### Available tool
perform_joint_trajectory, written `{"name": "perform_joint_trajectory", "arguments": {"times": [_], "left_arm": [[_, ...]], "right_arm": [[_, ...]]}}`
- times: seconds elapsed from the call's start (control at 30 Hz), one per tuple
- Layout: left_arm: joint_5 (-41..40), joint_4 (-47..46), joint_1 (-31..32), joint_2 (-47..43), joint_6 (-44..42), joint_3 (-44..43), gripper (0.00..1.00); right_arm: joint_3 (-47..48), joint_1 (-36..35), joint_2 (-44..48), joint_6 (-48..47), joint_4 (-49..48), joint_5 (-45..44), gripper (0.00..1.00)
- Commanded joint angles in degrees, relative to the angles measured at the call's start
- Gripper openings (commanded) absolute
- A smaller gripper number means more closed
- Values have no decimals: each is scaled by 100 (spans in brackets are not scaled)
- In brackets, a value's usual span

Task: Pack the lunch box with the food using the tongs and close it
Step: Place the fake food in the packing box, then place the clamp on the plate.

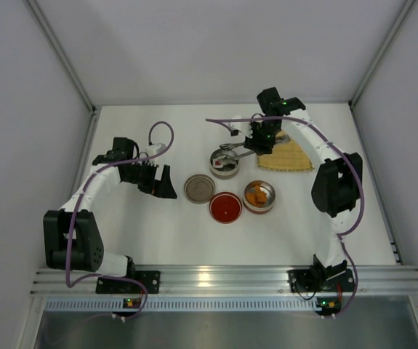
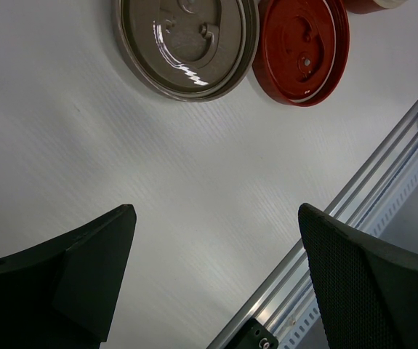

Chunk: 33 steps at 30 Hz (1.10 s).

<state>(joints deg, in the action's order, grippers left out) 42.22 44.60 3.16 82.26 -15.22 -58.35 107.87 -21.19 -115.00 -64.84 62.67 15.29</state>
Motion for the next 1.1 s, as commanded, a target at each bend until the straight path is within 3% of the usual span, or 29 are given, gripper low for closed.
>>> {"name": "perform_joint_trajectory", "arguments": {"times": [0.0,0.3,0.43,0.5,0.53,0.63,0.73,0.87,1.07], "left_arm": [[181,13,-17,-148,-165,-36,98],[199,172,-17,-368,-139,-247,98],[191,207,-17,-430,-95,-326,98],[182,190,-17,-509,-69,-318,98],[103,163,-17,-561,-42,-318,98],[-72,23,-17,-623,81,-274,98],[-170,-126,-17,-729,213,-230,98],[-109,-118,-17,-703,187,-308,98],[32,198,-17,-474,-24,-476,98]], "right_arm": [[462,89,452,182,52,483,49],[427,334,1199,999,-71,1336,45],[200,878,1611,2015,-439,1889,41],[-195,1307,1805,2395,-887,2065,40],[-423,1467,2032,3023,-1150,2005,37],[-1415,2047,2532,4245,-2204,1620,32],[-2602,2549,3121,4856,-3093,1284,26],[-3868,2787,3739,4148,-3806,1397,25],[-3196,3480,3055,1811,-2508,2328,22]]}}
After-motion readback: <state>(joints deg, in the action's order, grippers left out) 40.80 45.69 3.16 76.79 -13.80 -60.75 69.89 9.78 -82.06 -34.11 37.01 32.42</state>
